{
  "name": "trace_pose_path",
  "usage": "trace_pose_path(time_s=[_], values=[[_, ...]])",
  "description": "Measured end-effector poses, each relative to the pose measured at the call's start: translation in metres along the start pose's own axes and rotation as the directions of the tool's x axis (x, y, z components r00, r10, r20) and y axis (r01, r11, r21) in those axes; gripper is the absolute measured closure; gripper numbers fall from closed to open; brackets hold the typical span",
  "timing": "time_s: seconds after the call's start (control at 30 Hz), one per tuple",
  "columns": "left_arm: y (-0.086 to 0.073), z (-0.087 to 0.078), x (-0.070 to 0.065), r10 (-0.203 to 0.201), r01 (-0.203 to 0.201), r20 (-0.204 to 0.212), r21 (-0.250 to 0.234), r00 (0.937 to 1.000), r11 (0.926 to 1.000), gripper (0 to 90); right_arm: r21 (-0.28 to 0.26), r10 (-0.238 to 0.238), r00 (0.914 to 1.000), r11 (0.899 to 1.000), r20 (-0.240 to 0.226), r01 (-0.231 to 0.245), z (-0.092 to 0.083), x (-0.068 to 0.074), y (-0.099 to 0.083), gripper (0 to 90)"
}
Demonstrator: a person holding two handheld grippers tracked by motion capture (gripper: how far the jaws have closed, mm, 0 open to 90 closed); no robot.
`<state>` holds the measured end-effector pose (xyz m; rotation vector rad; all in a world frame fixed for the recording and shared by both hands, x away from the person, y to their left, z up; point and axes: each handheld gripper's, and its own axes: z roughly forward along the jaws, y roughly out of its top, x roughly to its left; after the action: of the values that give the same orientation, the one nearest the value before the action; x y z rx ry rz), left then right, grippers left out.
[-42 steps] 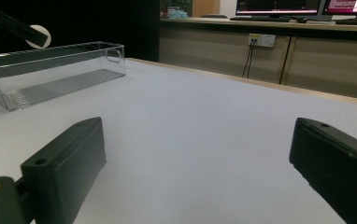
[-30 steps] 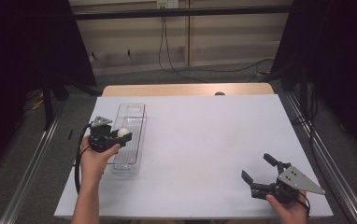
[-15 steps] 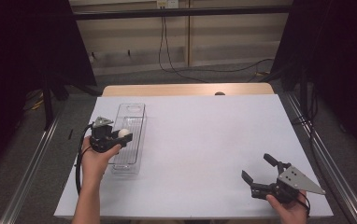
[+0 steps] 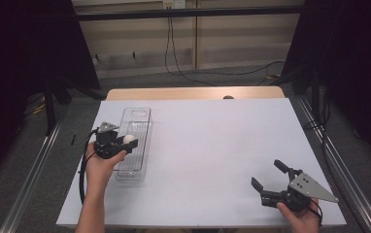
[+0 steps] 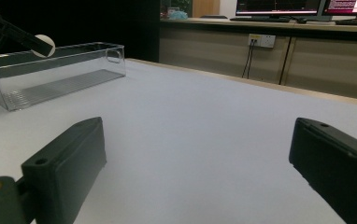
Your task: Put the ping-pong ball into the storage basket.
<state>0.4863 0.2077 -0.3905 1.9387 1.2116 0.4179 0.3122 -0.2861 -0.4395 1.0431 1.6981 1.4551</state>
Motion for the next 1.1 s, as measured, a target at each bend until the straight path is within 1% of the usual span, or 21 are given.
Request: trace_pose_path(time_s=[0.03,0.17,0.23,0.3,0.37,0.4,0.77,0.83,1.1], values=[[-0.0001,0.0004,-0.0005,-0.005,0.005,0.000,-0.005,1.0000,1.0000,50.8,0.001,0.000,1.0000,1.000,-0.002,0.000,0.0000,0.0001,0.0000,3.4],[-0.0001,0.0006,-0.0006,-0.004,0.004,0.000,-0.005,1.0000,1.0000,50.8,0.001,-0.001,1.0000,1.000,-0.001,0.001,0.0000,0.0002,-0.0001,3.4],[0.0001,0.0003,0.0006,0.014,-0.014,-0.002,0.005,0.9999,0.9999,50.8,0.001,0.000,1.0000,1.000,0.000,0.000,0.0000,0.0001,0.0000,3.4],[-0.0001,0.0005,0.0003,0.016,-0.016,-0.007,0.008,0.9998,0.9998,50.8,0.001,0.000,1.0000,1.000,0.000,0.000,0.0000,0.0000,0.0000,3.4],[-0.0001,0.0006,0.0003,0.013,-0.013,-0.003,0.011,0.9999,0.9999,50.8,0.001,0.000,1.0000,1.000,0.000,0.000,-0.0001,0.0001,-0.0001,3.4],[-0.0003,0.0008,-0.0002,0.010,-0.010,-0.008,0.008,0.9999,0.9999,50.8,0.001,0.000,1.0000,1.000,0.000,0.000,-0.0001,0.0001,-0.0001,3.4],[-0.0005,0.0015,0.0004,0.018,-0.018,-0.010,0.013,0.9998,0.9998,50.8,0.000,0.000,1.0000,1.000,0.000,0.000,-0.0002,0.0001,0.0000,3.4],[-0.0008,0.0028,-0.0008,0.003,-0.003,-0.012,0.004,0.9999,1.0000,50.8,0.000,-0.001,1.0000,1.000,0.000,0.001,-0.0002,0.0001,-0.0001,3.4],[-0.0013,0.0040,-0.0006,0.014,-0.014,-0.011,0.021,0.9998,0.9997,50.6,0.000,-0.001,1.0000,1.000,0.000,0.001,-0.0002,0.0001,-0.0001,3.4]])
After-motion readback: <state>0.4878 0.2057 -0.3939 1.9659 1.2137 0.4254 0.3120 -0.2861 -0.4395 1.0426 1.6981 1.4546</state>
